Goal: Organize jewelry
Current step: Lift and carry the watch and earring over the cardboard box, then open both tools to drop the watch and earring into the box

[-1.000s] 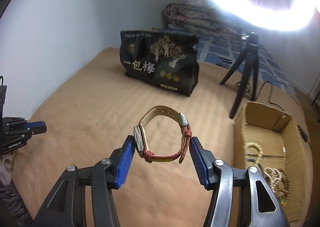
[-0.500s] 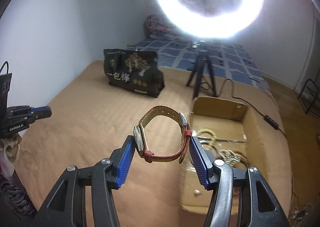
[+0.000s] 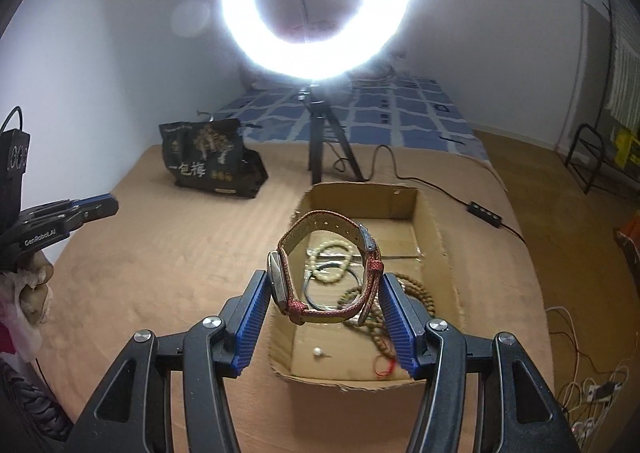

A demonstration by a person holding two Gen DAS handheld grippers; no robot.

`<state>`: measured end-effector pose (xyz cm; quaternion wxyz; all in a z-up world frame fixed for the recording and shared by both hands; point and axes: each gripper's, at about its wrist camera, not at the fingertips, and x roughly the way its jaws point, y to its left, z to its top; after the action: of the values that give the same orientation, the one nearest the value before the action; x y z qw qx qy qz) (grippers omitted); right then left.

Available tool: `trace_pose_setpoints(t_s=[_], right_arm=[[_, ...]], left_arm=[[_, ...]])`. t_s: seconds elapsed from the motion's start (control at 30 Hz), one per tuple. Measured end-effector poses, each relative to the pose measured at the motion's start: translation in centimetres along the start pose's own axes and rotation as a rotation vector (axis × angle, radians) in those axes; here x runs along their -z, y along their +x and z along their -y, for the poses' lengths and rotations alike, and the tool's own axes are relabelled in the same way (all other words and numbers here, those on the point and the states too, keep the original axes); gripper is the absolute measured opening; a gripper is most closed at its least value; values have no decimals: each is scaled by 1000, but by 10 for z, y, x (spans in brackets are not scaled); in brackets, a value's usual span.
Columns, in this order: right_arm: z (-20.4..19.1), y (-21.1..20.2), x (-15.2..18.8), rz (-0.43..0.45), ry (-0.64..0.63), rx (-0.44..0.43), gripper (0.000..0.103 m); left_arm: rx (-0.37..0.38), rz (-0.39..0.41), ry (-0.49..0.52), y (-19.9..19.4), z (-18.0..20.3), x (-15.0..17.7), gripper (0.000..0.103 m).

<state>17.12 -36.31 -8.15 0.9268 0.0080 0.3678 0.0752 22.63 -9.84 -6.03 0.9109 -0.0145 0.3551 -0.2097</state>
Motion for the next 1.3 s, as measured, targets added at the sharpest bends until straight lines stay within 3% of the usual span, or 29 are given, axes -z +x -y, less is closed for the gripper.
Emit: trace_pose_setpoints(t_s=[0.67,1.3], right_arm=[[26,20,17,-45,22,24,58],[41,39,17,-56,47,47,59]], left_arm=[[70,-5,35,96,84,-46,7],[48,-41,25,138,103,-55,7]])
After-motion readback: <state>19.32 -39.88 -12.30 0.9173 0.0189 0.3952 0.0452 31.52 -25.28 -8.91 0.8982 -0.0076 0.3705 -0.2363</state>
